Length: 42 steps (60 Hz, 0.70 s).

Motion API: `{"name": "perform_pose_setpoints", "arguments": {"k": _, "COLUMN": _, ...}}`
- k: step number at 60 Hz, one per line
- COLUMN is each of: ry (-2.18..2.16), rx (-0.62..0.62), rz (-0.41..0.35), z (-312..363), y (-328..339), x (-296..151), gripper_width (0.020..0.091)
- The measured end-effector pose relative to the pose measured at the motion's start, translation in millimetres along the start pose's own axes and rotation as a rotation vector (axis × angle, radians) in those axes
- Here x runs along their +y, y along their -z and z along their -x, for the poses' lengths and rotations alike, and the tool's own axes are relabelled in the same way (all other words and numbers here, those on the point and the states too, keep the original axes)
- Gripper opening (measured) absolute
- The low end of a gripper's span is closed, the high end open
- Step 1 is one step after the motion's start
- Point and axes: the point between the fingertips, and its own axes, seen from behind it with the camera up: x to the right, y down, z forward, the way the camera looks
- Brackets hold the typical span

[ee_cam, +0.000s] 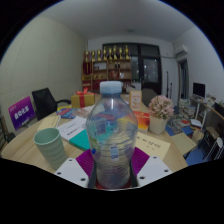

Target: Pour water

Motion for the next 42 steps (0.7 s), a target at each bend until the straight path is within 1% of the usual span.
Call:
{"name": "perform_pose_setpoints", "arguments": {"k": 7, "ry": -0.038, "rx": 0.006, "rz": 0.003, "z": -0.6, "y": 3.1, "x": 1.5, "gripper_width": 0.0488}}
{"name": "perform_pose_setpoints", "arguments": {"k": 10, "ry": -0.038, "rx": 0.016, "rz": -0.002, "z": 1.0, "y": 3.6, "x": 1.5, "gripper_width": 0.0526}}
{"name": "perform_pose_setpoints", "arguments": {"k": 11, "ry": -0.038, "rx": 0.02, "rz": 0.0, "z": -4.8, "y": -0.7, "x": -2.0, "gripper_width": 0.056}}
{"name": "perform_pose_setpoints", "arguments": {"k": 13, "ry": -0.038, "rx": 0.031, "rz": 0.002, "z": -3.5, "y": 2.8, "x": -0.5, "gripper_width": 0.0586}}
{"name": "perform_pose_setpoints", "arguments": {"k": 15, "ry": -0.039, "rx": 0.043, "rz": 0.021, "z": -3.4, "y": 6.5, "x": 2.7, "gripper_width": 0.0618}}
{"name": "perform_pose_setpoints", "arguments": {"k": 16, "ry": -0.04, "rx": 0.051, "rz": 0.035, "z": -4.1, "y": 9.0, "x": 5.3, "gripper_width": 0.0646}}
{"name": "perform_pose_setpoints", "arguments": {"k": 17, "ry": -0.041, "rx": 0.059, "rz": 0.049, "z": -11.3, "y": 3.7, "x": 7.9, "gripper_width": 0.0685}}
{"name": "perform_pose_setpoints", "arguments": {"k": 19, "ry": -0.044, "rx": 0.075, "rz": 0.07, "z": -8.5, "y": 13.9, "x": 9.0, "gripper_width": 0.0757}}
{"name": "perform_pose_setpoints", "arguments": {"k": 22, "ry": -0.047, "rx": 0.091, "rz": 0.067, "z": -8.3, "y": 27.8, "x": 6.2, "gripper_width": 0.0859}}
{"name": "perform_pose_setpoints", "arguments": {"k": 27, "ry": -0.059, "rx": 0.114, "rz": 0.044, "z": -8.8, "y": 56.5, "x": -3.0, "gripper_width": 0.0836}}
{"name": "perform_pose_setpoints", "arguments": {"k": 34, "ry": -0.084, "rx": 0.153, "rz": 0.028, "z": 0.5, "y": 115.2, "x": -16.6, "gripper_width": 0.0842}}
{"name": "perform_pose_setpoints", "arguments": {"k": 39, "ry": -0.102, "rx": 0.173, "rz": 0.012, "z": 19.6, "y": 168.6, "x": -28.1, "gripper_width": 0.0837}}
{"name": "perform_pose_setpoints", "arguments": {"k": 42, "ry": -0.121, "rx": 0.189, "rz": -0.016, "z": 38.6, "y": 198.0, "x": -36.7, "gripper_width": 0.084}}
